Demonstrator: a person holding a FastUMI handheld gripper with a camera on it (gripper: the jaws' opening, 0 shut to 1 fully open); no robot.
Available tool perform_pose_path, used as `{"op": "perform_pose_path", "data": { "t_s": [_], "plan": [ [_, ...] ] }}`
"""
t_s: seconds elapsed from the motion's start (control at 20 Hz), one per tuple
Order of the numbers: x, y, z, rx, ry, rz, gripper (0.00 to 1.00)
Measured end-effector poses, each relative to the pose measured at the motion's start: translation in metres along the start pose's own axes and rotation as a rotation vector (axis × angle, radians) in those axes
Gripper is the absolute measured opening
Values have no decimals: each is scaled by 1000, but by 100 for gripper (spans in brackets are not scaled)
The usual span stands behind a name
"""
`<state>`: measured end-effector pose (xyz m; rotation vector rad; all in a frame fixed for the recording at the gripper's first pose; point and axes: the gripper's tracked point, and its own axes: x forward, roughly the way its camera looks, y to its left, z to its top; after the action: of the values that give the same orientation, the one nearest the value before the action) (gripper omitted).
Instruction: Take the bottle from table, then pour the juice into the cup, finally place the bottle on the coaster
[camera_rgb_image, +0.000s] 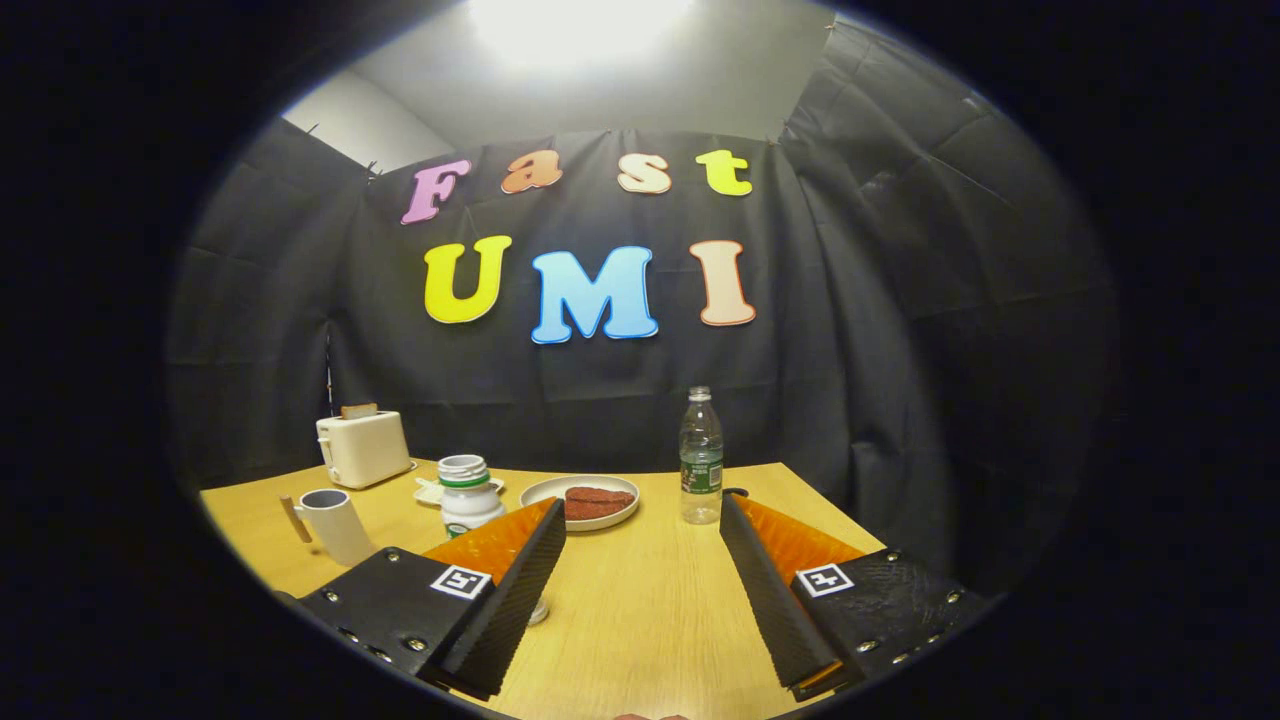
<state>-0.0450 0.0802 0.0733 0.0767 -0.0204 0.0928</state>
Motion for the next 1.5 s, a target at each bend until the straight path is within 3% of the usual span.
{"op": "perform_pose_path", "data": {
  "t_s": [0.5,1.15,1.5],
  "plan": [
    [9,99,-38,-2,55,102,95],
    [76,130,-71,-1,84,-6,96],
    [101,124,-75,-95,88,-30,96]
  ]
}}
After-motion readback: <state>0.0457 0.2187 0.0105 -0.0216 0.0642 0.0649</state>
